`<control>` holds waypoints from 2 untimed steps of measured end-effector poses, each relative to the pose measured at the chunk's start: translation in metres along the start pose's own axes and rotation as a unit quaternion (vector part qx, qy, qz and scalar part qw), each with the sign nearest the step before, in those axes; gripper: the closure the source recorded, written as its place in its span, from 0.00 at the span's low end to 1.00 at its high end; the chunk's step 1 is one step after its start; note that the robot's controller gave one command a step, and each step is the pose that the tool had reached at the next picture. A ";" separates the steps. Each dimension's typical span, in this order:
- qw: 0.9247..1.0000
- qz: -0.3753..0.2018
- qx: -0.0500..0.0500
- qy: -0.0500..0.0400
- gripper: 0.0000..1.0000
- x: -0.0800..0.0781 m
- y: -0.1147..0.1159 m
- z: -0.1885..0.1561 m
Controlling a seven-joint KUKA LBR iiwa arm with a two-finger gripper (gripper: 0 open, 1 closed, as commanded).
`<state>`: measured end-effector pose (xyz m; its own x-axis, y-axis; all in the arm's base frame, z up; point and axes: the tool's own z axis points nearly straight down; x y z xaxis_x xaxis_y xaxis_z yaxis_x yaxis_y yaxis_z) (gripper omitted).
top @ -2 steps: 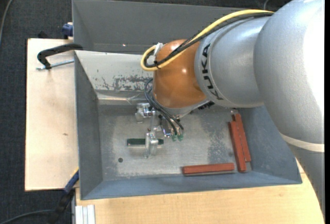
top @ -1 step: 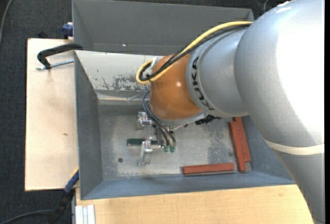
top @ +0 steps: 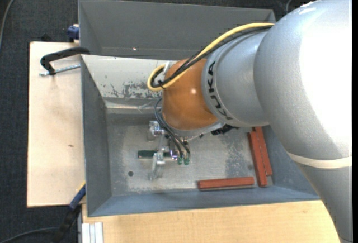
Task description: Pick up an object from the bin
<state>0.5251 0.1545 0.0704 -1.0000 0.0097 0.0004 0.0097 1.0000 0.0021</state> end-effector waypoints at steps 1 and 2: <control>1.000 0.000 0.000 0.000 1.00 0.000 0.000 0.000; 1.000 0.000 -0.001 -0.003 1.00 -0.001 0.001 -0.016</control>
Offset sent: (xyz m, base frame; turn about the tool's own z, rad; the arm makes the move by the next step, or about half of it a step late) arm 0.0000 0.0000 0.0000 0.0000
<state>0.5264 0.1558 0.0865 -0.9999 0.0093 -0.0052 0.0093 0.9999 0.0037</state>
